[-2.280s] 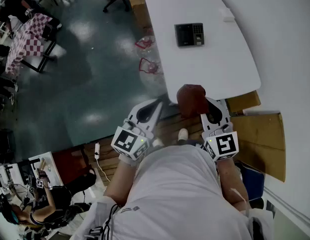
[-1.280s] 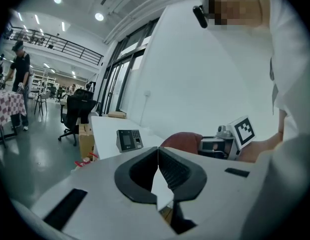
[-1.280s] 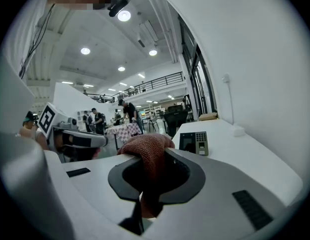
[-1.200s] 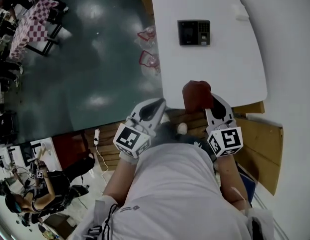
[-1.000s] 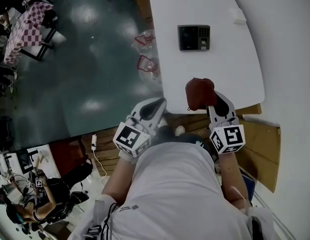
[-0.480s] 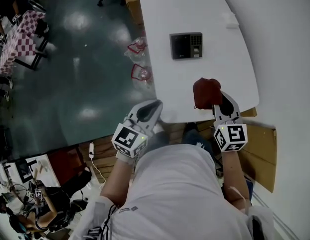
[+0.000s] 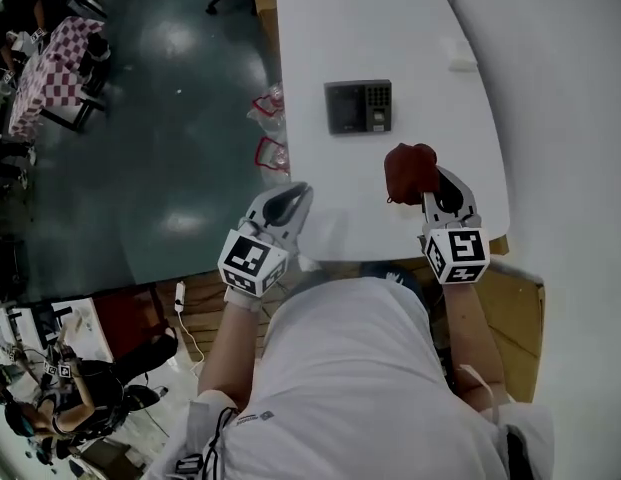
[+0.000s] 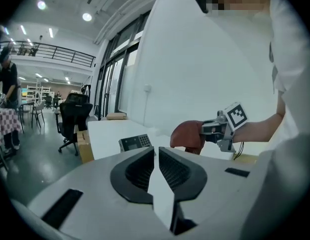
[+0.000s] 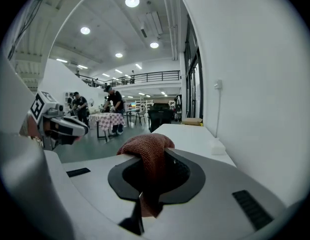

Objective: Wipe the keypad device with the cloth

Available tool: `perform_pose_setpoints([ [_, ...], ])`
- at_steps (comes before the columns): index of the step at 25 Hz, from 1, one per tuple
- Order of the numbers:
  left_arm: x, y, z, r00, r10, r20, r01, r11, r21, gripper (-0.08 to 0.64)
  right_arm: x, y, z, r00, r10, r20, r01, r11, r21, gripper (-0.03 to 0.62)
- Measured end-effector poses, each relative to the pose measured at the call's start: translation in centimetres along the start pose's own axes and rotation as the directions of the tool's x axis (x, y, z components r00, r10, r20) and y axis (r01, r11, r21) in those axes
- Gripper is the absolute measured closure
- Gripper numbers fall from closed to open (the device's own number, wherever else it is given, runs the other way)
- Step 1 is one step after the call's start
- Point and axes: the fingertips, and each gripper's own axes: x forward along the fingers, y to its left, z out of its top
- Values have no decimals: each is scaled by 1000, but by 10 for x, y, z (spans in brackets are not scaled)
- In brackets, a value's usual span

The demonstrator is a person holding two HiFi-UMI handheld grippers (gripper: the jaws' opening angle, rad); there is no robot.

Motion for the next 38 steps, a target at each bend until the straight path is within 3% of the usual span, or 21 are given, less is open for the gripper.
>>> perform_pose_setpoints([
  [7, 55, 7, 27, 999, 46, -19, -43, 989, 139, 548, 33, -32, -1, 998, 60, -25, -62, 995, -82, 554],
  [12, 102, 18, 32, 999, 20, -39, -13, 988, 152, 537, 66, -43, -11, 994, 75, -73, -87, 981, -172, 554],
  [14, 122, 27, 26, 998, 4, -70, 7, 987, 160, 459, 81, -47, -15, 994, 78, -82, -92, 979, -182, 554],
  [18, 156, 48, 28, 991, -15, -130, 39, 983, 180, 448, 110, -58, -9, 992, 79, -102, -101, 969, -226, 554],
  [24, 185, 59, 19, 970, -78, -232, 125, 973, 195, 399, 134, -57, -14, 986, 78, -149, -110, 969, -221, 554],
  [30, 222, 80, 6, 950, -93, -299, 165, 960, 224, 385, 166, -64, -21, 975, 49, -218, -113, 950, -291, 554],
  [35, 243, 88, 2, 928, -95, -360, 205, 938, 280, 382, 186, -63, -21, 966, 36, -256, -135, 916, -378, 554],
  [38, 254, 90, -8, 903, -112, -415, 255, 917, 306, 382, 198, -62, -26, 961, 20, -277, -148, 881, -450, 554],
])
